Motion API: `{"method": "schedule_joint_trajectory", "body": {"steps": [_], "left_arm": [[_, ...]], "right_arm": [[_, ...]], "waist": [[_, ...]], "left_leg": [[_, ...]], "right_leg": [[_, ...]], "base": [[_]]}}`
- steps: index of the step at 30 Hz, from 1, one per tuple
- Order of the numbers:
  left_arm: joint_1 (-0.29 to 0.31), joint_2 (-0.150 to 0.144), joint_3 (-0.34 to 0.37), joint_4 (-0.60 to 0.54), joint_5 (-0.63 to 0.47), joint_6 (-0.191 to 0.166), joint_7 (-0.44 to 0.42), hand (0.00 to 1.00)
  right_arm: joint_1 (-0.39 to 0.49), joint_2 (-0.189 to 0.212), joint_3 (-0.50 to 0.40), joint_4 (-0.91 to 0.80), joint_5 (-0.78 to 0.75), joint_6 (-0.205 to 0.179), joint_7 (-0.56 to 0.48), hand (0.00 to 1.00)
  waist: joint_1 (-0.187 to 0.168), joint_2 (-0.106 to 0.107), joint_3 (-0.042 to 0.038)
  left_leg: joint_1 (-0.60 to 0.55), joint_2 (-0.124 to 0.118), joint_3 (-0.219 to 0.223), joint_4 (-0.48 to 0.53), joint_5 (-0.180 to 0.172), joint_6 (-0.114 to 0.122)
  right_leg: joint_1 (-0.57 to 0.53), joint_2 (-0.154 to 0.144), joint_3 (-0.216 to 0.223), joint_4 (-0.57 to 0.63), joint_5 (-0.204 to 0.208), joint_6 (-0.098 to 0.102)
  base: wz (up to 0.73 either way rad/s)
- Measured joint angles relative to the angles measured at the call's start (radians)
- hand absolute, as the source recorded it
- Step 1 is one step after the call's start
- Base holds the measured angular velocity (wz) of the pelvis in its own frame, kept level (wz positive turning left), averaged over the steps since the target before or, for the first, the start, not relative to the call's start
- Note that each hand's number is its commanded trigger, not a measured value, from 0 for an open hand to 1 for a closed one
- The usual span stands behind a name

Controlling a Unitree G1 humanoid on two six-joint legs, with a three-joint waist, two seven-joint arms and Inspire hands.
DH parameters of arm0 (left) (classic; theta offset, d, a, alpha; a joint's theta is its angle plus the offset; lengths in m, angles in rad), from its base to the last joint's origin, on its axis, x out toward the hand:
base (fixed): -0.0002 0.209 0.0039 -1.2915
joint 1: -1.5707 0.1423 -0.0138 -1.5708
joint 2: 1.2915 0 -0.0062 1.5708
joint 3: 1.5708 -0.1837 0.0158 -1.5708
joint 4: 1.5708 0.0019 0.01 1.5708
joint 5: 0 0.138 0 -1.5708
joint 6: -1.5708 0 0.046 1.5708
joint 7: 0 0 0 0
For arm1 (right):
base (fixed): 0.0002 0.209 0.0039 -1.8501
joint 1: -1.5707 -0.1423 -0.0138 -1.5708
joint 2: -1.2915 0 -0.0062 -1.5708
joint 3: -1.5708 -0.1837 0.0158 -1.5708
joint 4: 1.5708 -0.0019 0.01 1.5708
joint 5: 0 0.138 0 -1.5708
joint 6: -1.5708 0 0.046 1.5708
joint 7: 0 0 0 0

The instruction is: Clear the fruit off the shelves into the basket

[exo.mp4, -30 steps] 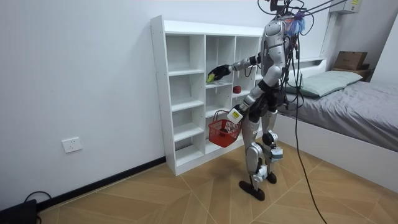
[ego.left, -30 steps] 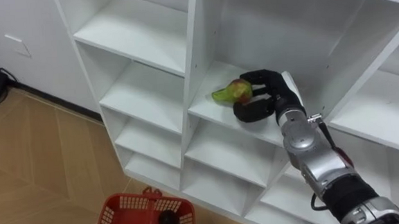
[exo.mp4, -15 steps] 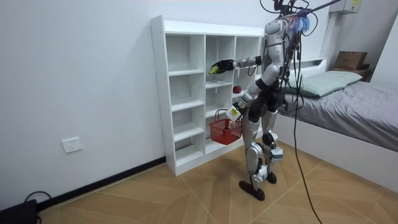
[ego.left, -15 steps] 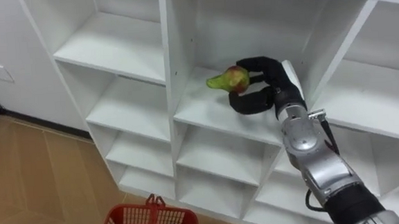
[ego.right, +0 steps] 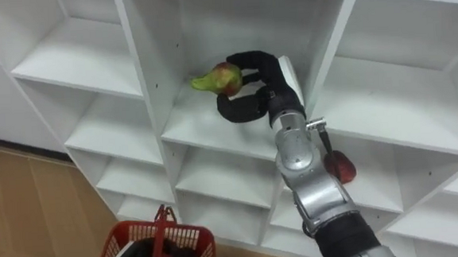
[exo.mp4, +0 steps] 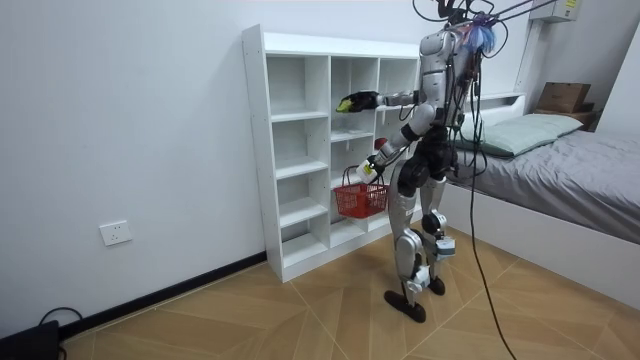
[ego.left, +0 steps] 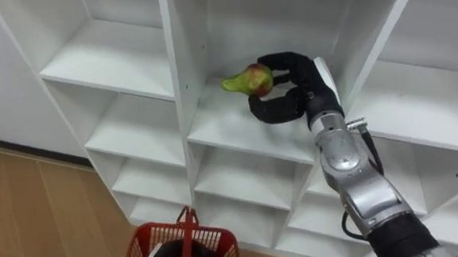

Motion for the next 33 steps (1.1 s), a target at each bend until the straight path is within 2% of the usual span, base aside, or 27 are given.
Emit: {"method": "schedule_joint_trajectory", "body": {"steps": [6, 10, 17, 22, 25, 33], "left_arm": [[-0.005, -0.011, 0.0, 0.0, -0.001, 0.0, 0.001, 1.0], [-0.006, -0.012, -0.007, 0.0, -0.002, 0.0, 0.003, 1.0], [-0.014, -0.024, -0.02, 0.009, -0.018, 0.0, 0.024, 1.0], [-0.017, -0.029, -0.025, 0.015, -0.02, 0.0, 0.025, 1.0], [-0.019, -0.028, -0.039, 0.015, -0.022, 0.001, 0.023, 1.0], [-0.039, -0.038, -0.039, 0.013, -0.022, 0.003, 0.019, 1.0]], "right_arm": [[0.037, 0.012, -0.014, -0.066, -0.001, 0.0, 0.026, 1.0], [0.069, 0.034, -0.014, -0.115, -0.039, 0.0, 0.041, 1.0], [0.181, 0.035, -0.006, -0.235, -0.066, 0.0, 0.097, 1.0], [0.218, 0.036, 0.002, -0.242, -0.077, 0.001, 0.132, 1.0], [0.232, 0.037, 0.004, -0.266, -0.078, 0.003, 0.149, 1.0], [0.281, 0.041, -0.007, -0.318, -0.078, 0.003, 0.198, 1.0]], "waist": [[-0.005, 0.015, 0.0006], [-0.023, 0.02, 0.0], [-0.023, 0.028, -0.0007], [-0.032, 0.041, -0.0019], [-0.035, 0.046, -0.0058], [-0.096, 0.047, -0.0077]], "left_leg": [[-0.004, 0.003, 0.009, -0.001, 0.0, 0.0], [-0.004, 0.005, 0.02, -0.005, 0.0, -0.001], [0.006, 0.005, 0.052, -0.008, 0.0, 0.0], [0.014, 0.007, 0.064, -0.014, -0.001, 0.001], [0.009, 0.011, 0.077, -0.014, -0.001, 0.001], [0.015, 0.015, 0.107, -0.015, -0.002, 0.001]], "right_leg": [[-0.009, 0.005, 0.022, 0.0, 0.0, 0.0], [-0.011, 0.005, 0.025, 0.0, 0.0, 0.0], [-0.019, 0.007, 0.062, 0.002, 0.0, 0.0], [-0.023, 0.008, 0.079, 0.011, 0.0, 0.0], [-0.036, 0.011, 0.097, 0.02, 0.001, 0.0], [-0.043, 0.015, 0.122, 0.024, 0.002, -0.002]], "base": [[-0.02], [-0.03], [-0.11], [-0.08], [-0.11], [-0.09]]}}
